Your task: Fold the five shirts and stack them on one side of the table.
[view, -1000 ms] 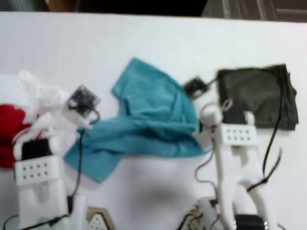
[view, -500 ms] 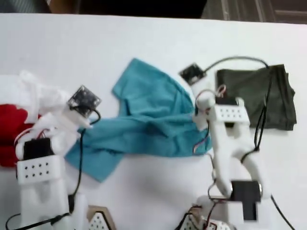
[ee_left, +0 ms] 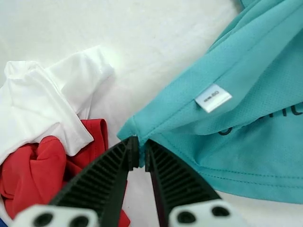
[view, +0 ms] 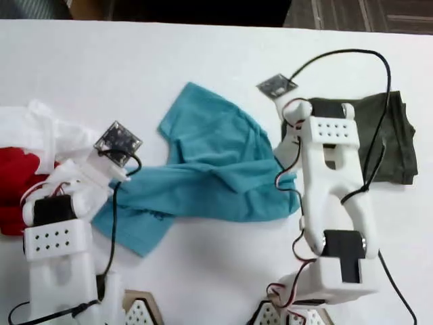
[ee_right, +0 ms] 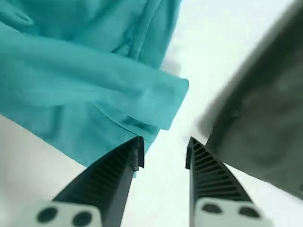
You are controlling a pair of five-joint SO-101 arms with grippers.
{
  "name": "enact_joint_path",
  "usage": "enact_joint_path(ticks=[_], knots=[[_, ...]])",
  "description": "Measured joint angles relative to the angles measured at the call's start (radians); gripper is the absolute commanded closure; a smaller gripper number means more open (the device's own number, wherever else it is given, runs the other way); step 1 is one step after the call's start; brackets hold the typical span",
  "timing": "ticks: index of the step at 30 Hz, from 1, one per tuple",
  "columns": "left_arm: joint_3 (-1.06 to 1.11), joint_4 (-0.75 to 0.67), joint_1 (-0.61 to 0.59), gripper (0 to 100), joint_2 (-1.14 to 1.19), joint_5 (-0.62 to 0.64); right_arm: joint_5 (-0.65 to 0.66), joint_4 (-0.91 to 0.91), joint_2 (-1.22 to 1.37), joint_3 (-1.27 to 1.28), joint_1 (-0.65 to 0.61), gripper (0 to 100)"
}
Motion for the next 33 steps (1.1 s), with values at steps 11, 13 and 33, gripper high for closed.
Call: enact_joint_path(ticks=[11,13,33], knots=[[0.0,0.0,0.0,97,0.0,0.0,-0.183,-0.002,0.236,-0.057,-0.055,84.7],[0.0,0.0,0.0,97,0.0,0.0,-0.21,-0.002,0.247,-0.101,-0.063,84.7],[0.0,0.0,0.002,97,0.0,0.0,-0.245,-0.041,0.319,-0.164,-0.068,84.7]])
